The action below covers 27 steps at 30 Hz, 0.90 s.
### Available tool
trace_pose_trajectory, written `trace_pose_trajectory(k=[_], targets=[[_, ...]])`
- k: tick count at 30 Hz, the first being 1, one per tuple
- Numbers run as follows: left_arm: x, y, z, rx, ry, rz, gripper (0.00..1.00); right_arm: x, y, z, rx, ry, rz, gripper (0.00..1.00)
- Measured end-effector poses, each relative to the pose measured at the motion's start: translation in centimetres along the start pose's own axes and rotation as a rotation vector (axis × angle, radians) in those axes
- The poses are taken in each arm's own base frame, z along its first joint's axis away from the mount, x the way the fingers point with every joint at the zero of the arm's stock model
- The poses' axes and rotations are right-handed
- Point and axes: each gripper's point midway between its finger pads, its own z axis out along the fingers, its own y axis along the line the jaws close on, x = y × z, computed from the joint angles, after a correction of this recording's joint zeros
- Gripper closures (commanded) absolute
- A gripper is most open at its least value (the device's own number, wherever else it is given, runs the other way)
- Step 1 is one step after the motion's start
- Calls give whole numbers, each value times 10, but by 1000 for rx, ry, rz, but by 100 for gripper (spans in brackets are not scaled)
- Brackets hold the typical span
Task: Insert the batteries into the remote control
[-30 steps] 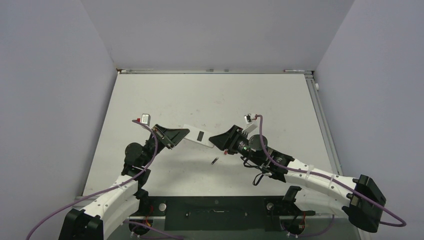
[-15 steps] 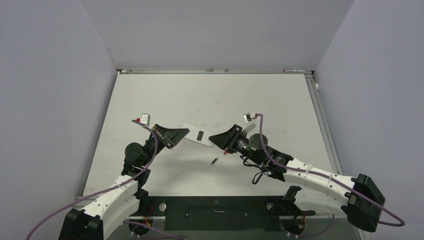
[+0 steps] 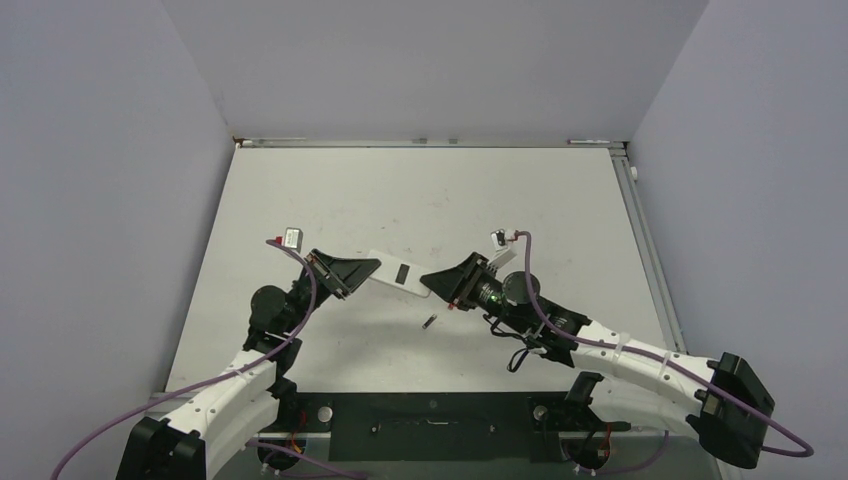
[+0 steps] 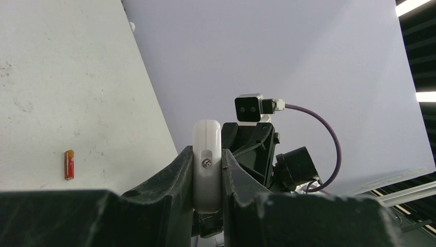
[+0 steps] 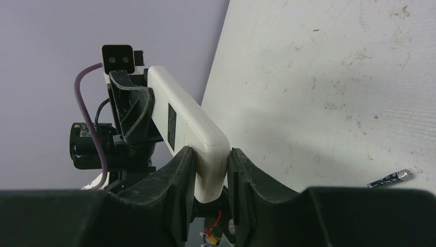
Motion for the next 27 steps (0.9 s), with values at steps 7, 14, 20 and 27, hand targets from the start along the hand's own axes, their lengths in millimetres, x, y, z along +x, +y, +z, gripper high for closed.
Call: trace_pose_trajectory(k=[7, 14, 20, 27], targets=[[4, 0, 0, 2, 20, -13, 100, 2, -1, -6, -35, -9, 14, 92], [8, -3, 1, 17, 47, -41, 100, 2, 4, -15, -100, -24, 32, 92], [11, -7, 0, 34, 60, -48, 100, 2, 8, -20, -136, -27, 37, 91], [10, -8, 1, 39, 60, -45, 100, 3, 10, -20, -144, -22, 35, 65]])
